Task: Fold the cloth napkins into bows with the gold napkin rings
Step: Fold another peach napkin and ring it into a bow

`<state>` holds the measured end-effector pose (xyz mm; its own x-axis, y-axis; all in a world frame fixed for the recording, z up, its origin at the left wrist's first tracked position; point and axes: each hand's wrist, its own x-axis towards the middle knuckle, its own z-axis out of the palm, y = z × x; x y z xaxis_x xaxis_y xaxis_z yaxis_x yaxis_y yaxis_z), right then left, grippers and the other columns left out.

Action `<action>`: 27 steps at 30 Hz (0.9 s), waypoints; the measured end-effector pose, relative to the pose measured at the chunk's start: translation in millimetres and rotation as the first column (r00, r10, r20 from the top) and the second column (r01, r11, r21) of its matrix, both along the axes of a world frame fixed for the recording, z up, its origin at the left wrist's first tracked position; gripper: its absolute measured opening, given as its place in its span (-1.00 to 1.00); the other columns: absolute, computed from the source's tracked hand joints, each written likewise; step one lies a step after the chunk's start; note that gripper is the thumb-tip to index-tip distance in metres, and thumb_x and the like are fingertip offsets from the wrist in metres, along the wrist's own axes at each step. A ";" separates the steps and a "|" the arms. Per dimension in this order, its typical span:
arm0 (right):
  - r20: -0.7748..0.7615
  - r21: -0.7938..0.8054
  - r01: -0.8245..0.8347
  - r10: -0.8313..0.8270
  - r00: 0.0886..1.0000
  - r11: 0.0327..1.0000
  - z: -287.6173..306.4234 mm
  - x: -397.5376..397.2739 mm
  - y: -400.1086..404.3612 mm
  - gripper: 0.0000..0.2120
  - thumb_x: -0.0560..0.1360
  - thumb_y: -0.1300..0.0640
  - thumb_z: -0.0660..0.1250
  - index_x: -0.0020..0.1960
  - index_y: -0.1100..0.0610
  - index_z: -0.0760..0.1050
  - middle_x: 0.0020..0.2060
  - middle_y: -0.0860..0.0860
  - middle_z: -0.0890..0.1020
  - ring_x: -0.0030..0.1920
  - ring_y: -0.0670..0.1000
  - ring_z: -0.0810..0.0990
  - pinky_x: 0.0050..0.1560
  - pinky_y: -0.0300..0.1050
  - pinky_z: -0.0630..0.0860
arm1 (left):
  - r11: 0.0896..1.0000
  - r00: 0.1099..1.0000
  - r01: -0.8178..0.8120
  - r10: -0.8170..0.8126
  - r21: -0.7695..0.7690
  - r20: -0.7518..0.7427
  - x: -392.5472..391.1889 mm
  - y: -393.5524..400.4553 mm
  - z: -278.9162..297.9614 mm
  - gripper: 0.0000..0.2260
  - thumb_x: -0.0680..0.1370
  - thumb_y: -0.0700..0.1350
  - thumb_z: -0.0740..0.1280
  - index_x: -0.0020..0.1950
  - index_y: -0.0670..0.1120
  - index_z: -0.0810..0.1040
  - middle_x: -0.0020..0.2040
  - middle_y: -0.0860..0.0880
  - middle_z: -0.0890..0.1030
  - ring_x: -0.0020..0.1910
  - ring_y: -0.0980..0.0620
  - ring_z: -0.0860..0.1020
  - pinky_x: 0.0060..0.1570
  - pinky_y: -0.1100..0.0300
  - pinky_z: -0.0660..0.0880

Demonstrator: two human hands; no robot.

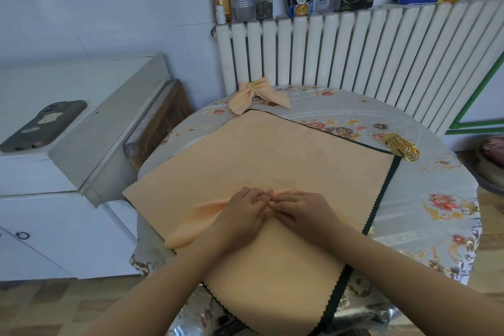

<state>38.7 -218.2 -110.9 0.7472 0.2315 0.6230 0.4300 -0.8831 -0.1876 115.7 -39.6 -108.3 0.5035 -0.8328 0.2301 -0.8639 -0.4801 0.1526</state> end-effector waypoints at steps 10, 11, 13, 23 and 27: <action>-0.134 0.121 0.111 -0.095 0.986 0.986 4.9 2.7 2.1 -0.76 0.43 -0.12 0.25 -0.07 -0.12 0.67 -0.14 -0.19 0.69 -0.16 -0.17 0.64 -0.27 -0.36 0.49 | 0.980 0.999 -0.048 0.048 -0.192 -0.002 -0.9 -3.8 -4.3 -0.62 0.49 -0.06 0.17 0.19 -0.20 0.58 -0.10 -0.12 0.60 -0.12 -0.14 0.53 -0.07 0.08 0.46; -0.147 0.157 0.128 -0.106 0.984 0.979 3.2 0.5 0.4 -0.74 0.45 -0.13 0.23 -0.05 -0.12 0.66 -0.13 -0.18 0.69 -0.14 -0.17 0.63 -0.23 -0.37 0.46 | 0.977 0.999 -0.052 0.054 -0.208 0.003 -0.3 -6.6 -5.4 -0.63 0.47 -0.09 0.17 0.18 -0.19 0.59 -0.13 -0.12 0.60 -0.14 -0.14 0.52 -0.07 0.07 0.41; -0.178 0.243 0.170 -0.129 0.976 0.955 0.9 -2.2 -0.6 -0.75 0.47 -0.13 0.24 -0.03 -0.10 0.66 -0.11 -0.18 0.68 -0.12 -0.17 0.61 -0.17 -0.38 0.42 | 0.973 0.998 -0.055 0.061 -0.223 0.021 2.5 -10.5 -4.8 -0.63 0.44 -0.12 0.16 0.14 -0.18 0.62 -0.18 -0.10 0.59 -0.18 -0.13 0.51 -0.11 0.09 0.37; -0.190 0.299 0.215 -0.163 0.968 0.930 -3.8 -0.4 -0.2 -0.77 0.44 -0.11 0.28 -0.11 -0.06 0.68 -0.18 -0.15 0.66 -0.20 -0.15 0.61 -0.21 -0.34 0.48 | 0.960 0.999 -0.019 0.026 -0.278 0.023 10.5 -11.8 -11.8 -0.67 0.55 -0.02 0.18 0.18 -0.11 0.61 0.00 -0.04 0.62 -0.04 -0.02 0.48 -0.03 0.07 0.40; -0.161 0.271 0.219 -0.180 0.970 0.938 -2.5 -0.8 1.0 -0.79 0.43 -0.08 0.29 -0.13 -0.06 0.68 -0.20 -0.15 0.66 -0.21 -0.15 0.62 -0.25 -0.34 0.50 | 0.930 0.996 -0.035 0.001 -0.367 -0.091 5.2 -12.0 -9.2 -0.68 0.52 -0.02 0.22 0.22 -0.03 0.59 0.07 0.08 0.65 -0.08 0.10 0.45 -0.01 0.24 0.40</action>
